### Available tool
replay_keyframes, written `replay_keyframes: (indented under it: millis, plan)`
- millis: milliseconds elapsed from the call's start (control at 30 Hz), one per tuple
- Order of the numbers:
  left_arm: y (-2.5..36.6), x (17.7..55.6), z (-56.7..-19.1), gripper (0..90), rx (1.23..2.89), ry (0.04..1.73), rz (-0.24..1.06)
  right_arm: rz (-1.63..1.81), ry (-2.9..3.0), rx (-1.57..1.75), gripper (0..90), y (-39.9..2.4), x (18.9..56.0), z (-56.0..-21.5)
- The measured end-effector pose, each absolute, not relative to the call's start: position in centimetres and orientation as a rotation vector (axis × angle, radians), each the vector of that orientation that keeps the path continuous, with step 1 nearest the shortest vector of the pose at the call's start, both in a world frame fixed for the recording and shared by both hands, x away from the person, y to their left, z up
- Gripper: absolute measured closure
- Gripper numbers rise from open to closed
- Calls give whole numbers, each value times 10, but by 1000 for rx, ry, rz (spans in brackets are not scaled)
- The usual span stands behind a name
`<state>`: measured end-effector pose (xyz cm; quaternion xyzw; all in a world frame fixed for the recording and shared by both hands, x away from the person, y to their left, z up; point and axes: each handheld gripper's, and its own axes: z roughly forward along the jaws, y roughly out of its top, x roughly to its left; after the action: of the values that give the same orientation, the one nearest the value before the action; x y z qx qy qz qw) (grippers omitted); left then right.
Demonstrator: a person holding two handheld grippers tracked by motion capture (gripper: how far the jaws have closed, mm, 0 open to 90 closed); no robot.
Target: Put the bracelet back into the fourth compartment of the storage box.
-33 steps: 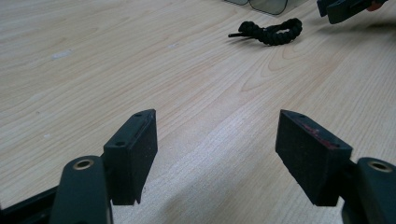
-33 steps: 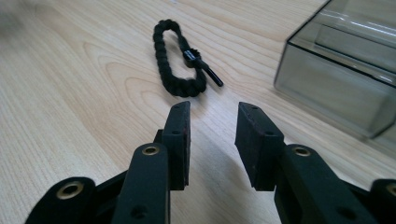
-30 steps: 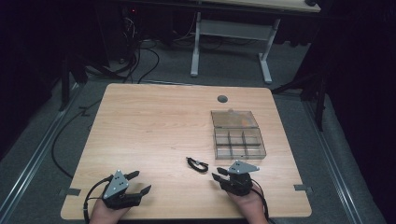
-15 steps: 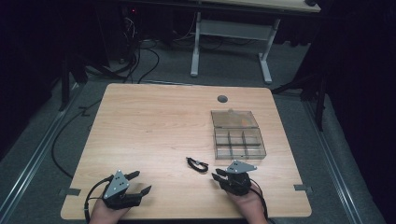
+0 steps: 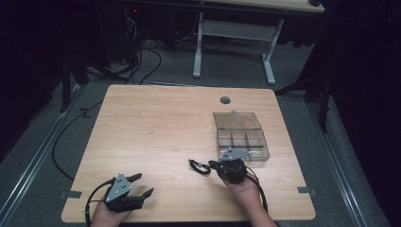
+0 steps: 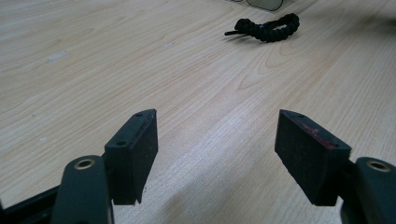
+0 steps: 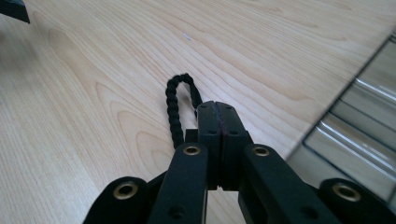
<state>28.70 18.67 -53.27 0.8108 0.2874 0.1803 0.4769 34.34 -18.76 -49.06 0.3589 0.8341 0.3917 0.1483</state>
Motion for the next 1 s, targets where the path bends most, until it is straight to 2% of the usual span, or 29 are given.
replay_keyframes:
  millis: [467,1000]
  plan:
    - [188,287,-533,305,1973,699,430,914,2561,981,899,-157,369,-512]
    - [187,286,-533,305,1984,692,431,899,2544,1033,899,-181,347,-515]
